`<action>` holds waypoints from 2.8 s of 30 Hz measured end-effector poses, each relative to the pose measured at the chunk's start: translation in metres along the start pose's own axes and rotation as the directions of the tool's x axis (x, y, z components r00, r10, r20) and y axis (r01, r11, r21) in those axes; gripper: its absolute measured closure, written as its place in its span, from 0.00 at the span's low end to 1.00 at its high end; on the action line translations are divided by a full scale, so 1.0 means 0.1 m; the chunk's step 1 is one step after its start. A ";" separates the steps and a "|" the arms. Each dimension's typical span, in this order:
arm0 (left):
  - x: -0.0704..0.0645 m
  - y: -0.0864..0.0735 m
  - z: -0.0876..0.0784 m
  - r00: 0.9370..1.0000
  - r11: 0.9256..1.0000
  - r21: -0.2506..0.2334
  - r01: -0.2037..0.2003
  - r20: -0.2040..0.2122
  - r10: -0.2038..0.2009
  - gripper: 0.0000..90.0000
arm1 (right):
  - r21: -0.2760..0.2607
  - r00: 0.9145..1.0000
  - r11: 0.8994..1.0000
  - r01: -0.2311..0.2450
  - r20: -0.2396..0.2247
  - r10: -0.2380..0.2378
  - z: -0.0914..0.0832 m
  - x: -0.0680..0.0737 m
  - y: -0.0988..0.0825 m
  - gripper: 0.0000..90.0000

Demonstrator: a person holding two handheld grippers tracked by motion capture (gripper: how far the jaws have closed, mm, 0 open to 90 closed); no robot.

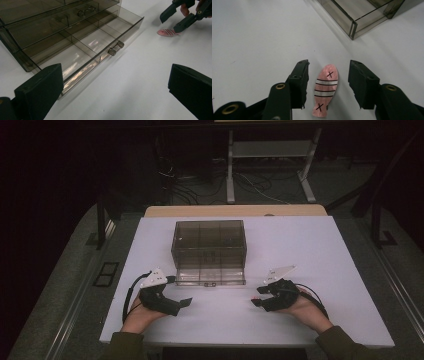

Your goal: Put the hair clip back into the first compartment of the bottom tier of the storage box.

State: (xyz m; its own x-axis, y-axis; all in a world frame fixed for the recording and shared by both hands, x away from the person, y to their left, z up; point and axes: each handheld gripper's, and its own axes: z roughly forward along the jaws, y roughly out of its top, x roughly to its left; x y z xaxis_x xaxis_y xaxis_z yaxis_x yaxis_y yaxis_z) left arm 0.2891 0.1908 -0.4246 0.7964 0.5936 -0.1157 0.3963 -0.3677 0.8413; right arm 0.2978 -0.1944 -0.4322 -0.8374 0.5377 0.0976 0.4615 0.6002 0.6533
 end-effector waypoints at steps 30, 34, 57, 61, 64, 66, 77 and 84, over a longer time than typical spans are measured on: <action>-0.01 0.00 0.00 1.000 1.000 -0.003 -0.002 0.002 0.002 0.00 | 0.056 0.998 0.997 0.052 0.028 -0.053 0.08 0.06 -0.05 0.68; -0.01 0.00 0.00 1.000 1.000 -0.002 -0.002 0.003 0.002 0.00 | 0.060 0.998 0.997 0.056 0.028 -0.058 0.08 0.07 -0.05 0.70; -0.01 0.00 -0.01 1.000 1.000 -0.003 -0.004 0.005 0.004 0.00 | 0.061 0.998 0.996 0.066 0.015 -0.067 0.06 0.06 -0.06 0.74; -0.01 0.00 -0.01 1.000 1.000 -0.003 -0.004 0.005 0.004 0.00 | 0.052 0.998 0.997 0.057 0.006 -0.058 0.05 0.04 -0.05 0.74; -0.01 0.00 -0.01 1.000 1.000 -0.006 -0.004 0.005 0.004 0.00 | 0.044 0.998 0.998 0.054 0.005 -0.055 0.03 0.03 -0.04 0.74; -0.01 0.00 0.00 1.000 1.000 -0.007 -0.004 0.005 0.004 0.00 | 0.038 0.999 0.998 0.052 0.003 -0.052 0.01 0.02 -0.03 0.74; -0.01 -0.01 0.00 1.000 1.000 -0.010 -0.005 0.005 0.005 0.00 | 0.013 0.999 0.999 0.046 -0.009 -0.046 -0.05 -0.02 0.02 0.74; -0.01 -0.01 0.00 1.000 1.000 -0.006 -0.006 -0.003 0.006 0.00 | -0.005 0.999 0.999 0.042 -0.021 -0.042 -0.08 -0.04 0.08 0.74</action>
State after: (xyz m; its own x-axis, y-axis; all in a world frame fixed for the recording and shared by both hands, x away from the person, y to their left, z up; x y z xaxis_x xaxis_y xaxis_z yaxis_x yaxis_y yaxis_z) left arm 0.2878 0.1901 -0.4257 0.7975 0.5933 -0.1093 0.3888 -0.3669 0.8451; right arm 0.3025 -0.1965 -0.4210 -0.8619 0.4997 0.0859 0.4248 0.6193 0.6603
